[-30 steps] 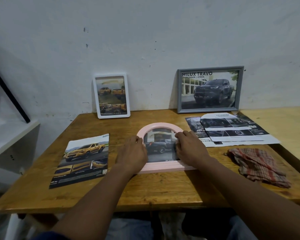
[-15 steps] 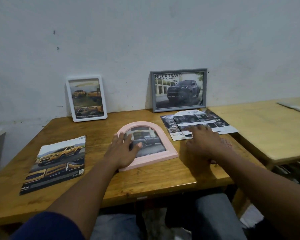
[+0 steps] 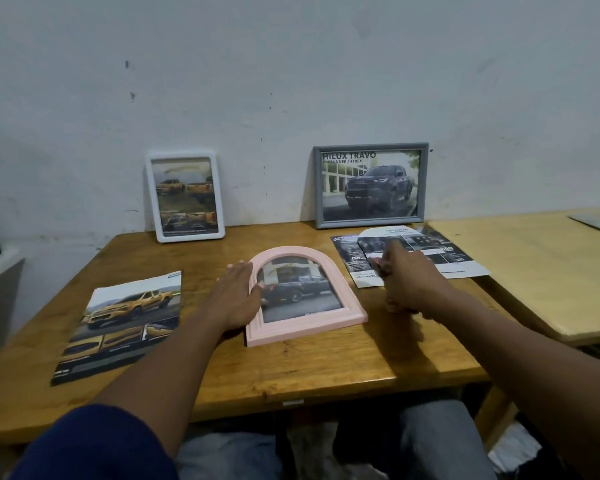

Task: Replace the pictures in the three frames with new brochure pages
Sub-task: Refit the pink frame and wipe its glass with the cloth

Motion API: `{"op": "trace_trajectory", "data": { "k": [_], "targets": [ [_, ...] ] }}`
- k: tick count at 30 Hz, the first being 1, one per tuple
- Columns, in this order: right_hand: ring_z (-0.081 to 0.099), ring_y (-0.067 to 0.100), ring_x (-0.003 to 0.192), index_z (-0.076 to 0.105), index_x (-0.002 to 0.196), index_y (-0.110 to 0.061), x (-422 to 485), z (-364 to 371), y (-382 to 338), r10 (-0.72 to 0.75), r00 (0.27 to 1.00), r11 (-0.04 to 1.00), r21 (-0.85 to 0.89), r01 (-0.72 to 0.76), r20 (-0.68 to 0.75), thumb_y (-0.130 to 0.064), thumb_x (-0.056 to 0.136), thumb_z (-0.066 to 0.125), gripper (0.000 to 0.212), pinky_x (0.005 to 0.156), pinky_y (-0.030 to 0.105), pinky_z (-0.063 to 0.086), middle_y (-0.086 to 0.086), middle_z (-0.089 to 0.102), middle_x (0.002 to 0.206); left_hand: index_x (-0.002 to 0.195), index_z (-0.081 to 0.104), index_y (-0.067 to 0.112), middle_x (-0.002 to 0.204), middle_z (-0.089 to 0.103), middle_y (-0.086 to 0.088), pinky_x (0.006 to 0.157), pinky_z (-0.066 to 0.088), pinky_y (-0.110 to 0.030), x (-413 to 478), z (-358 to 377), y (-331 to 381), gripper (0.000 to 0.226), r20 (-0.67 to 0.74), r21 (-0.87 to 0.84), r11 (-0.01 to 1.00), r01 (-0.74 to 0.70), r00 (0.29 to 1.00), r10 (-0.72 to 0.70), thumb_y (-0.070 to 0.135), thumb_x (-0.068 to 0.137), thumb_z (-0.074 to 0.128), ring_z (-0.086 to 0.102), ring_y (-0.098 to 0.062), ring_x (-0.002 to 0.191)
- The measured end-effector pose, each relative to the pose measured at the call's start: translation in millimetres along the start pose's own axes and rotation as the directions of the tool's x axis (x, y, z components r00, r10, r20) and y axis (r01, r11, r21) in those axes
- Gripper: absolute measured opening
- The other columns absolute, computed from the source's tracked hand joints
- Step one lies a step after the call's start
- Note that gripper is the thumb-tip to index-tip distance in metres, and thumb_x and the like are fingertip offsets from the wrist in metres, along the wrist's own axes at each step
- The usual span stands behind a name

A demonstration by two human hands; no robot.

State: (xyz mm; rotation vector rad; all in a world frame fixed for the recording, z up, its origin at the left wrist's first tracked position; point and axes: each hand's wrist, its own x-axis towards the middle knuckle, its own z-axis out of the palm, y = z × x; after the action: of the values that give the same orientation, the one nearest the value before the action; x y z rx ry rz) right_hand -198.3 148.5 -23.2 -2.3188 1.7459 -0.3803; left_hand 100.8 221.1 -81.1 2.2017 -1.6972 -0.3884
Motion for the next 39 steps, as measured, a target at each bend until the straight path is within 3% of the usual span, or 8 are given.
{"op": "trace_trajectory", "data": {
  "k": [6,9,14,17,20,30,35,39],
  "targets": [
    [0.067,0.013,0.067,0.056,0.111,-0.021,49,8,-95,-0.206,0.979,0.923,0.331,0.195,-0.002,-0.011,0.097,0.061,0.017,0.042,0.016,0.048,0.005,0.063,0.098,0.163,0.013,0.022,0.171,0.008,0.002,0.125,0.008,-0.04,13,-13,-14,0.06,-0.011,0.157,0.985,-0.066,0.998,0.068,0.036,0.109,0.034,0.002,-0.02,0.157],
    [0.069,0.021,0.085,0.063,0.113,-0.021,69,33,-124,-0.357,0.934,0.893,0.283,0.349,-0.023,-0.018,0.097,0.061,0.016,0.068,0.035,0.062,0.005,0.067,0.105,0.163,0.014,0.023,0.171,0.009,0.002,0.125,0.01,-0.04,15,-12,-16,0.057,-0.003,0.211,0.974,-0.088,0.996,0.091,0.035,0.109,0.031,0.004,-0.019,0.157],
    [0.049,0.029,0.131,0.059,0.136,-0.025,68,85,-120,-0.572,0.798,0.817,0.048,0.574,0.189,-0.027,0.099,0.048,0.04,0.111,0.041,0.034,0.006,0.059,0.141,0.163,0.014,0.019,0.171,0.012,0.0,0.126,0.011,-0.039,15,-5,-20,0.057,-0.001,0.222,0.969,-0.105,0.994,0.108,0.032,0.109,0.026,0.007,-0.02,0.157],
    [0.038,0.022,0.142,0.054,0.144,-0.024,71,96,-108,-0.606,0.775,0.79,0.021,0.613,0.177,-0.029,0.097,0.042,0.048,0.116,0.03,0.021,0.002,0.05,0.151,0.163,0.013,0.015,0.171,0.011,-0.003,0.126,0.012,-0.039,17,-7,-16,0.058,0.008,0.29,0.95,-0.114,0.993,0.117,0.03,0.109,0.026,0.007,-0.021,0.157],
    [0.036,0.02,0.144,0.053,0.144,-0.032,78,95,-107,-0.613,0.762,0.771,-0.054,0.635,0.21,-0.041,0.093,0.033,0.055,0.12,0.04,0.024,-0.001,0.047,0.153,0.163,0.012,0.017,0.171,0.011,-0.002,0.126,0.013,-0.04,17,-9,-13,0.058,0.01,0.314,0.943,-0.112,0.993,0.115,0.031,0.109,0.026,0.007,-0.02,0.157],
    [0.048,0.033,0.121,0.047,0.14,-0.007,64,85,-107,-0.393,0.905,0.807,-0.41,0.425,0.164,-0.041,0.092,0.051,0.059,0.099,0.044,0.044,0.016,0.052,0.139,0.163,0.015,0.019,0.17,0.013,0.0,0.125,0.014,-0.041,16,-8,-15,0.057,0.011,0.335,0.938,-0.093,0.995,0.095,0.034,0.109,0.025,0.008,-0.02,0.157],
    [0.048,0.032,0.119,0.045,0.139,-0.007,54,107,-127,-0.196,0.98,0.938,-0.289,0.193,0.018,-0.045,0.087,0.059,0.067,0.092,0.052,0.048,0.014,0.051,0.133,0.163,0.015,0.02,0.17,0.014,0.001,0.125,0.015,-0.042,16,-6,-15,0.057,0.008,0.316,0.944,-0.088,0.996,0.09,0.034,0.109,0.025,0.009,-0.019,0.157],
    [0.047,0.035,0.122,0.044,0.14,-0.009,53,114,-142,-0.242,0.97,0.938,-0.247,0.242,0.029,-0.047,0.084,0.064,0.07,0.101,0.052,0.045,0.017,0.052,0.136,0.163,0.016,0.02,0.17,0.013,0.001,0.126,0.015,-0.042,19,-6,-18,0.057,0.02,0.286,0.953,-0.1,0.995,0.098,0.033,0.109,0.027,0.009,-0.019,0.157]
  ]
}}
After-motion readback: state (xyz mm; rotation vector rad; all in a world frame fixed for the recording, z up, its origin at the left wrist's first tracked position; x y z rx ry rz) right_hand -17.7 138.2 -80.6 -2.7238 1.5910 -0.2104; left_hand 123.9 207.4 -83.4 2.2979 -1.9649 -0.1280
